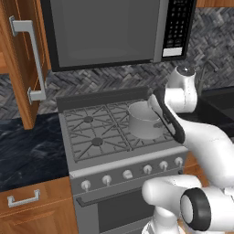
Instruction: Open the cabinet and move the ladle to the pot. Then close the cabinet.
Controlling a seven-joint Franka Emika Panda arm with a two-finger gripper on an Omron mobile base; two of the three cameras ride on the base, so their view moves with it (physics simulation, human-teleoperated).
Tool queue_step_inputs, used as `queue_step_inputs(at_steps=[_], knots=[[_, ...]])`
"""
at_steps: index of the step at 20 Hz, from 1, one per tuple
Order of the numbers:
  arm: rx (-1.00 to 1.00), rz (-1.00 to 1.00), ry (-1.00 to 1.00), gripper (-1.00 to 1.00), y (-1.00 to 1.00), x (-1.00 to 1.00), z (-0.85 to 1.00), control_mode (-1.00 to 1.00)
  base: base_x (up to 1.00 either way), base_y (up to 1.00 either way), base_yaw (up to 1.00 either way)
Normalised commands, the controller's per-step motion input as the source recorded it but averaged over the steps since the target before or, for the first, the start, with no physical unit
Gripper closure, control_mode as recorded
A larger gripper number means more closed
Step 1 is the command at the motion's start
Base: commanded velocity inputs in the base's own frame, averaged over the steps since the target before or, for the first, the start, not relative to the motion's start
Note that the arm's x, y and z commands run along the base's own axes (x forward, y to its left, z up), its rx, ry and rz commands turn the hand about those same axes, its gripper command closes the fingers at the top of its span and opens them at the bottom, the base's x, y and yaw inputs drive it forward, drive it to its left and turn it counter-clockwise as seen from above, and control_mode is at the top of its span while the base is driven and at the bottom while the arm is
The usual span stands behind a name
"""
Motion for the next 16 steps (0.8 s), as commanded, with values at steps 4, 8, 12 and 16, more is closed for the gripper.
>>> queue_step_inputs(at_steps=[4,8,12,16], knots=[[0.02,0.0,-0.14,-1.0,0.0,-0.91,0.78,-1.0,0.0,0.0,0.0],[0.0,0.0,-0.18,-1.0,0.0,-0.97,0.69,-1.0,0.0,0.0,0.0],[0.0,0.0,-0.18,-1.0,0.0,-0.97,0.58,-1.0,0.0,0.0,0.0],[0.0,0.0,-0.22,-1.0,0.0,-0.87,0.47,-1.0,0.0,0.0,0.0]])
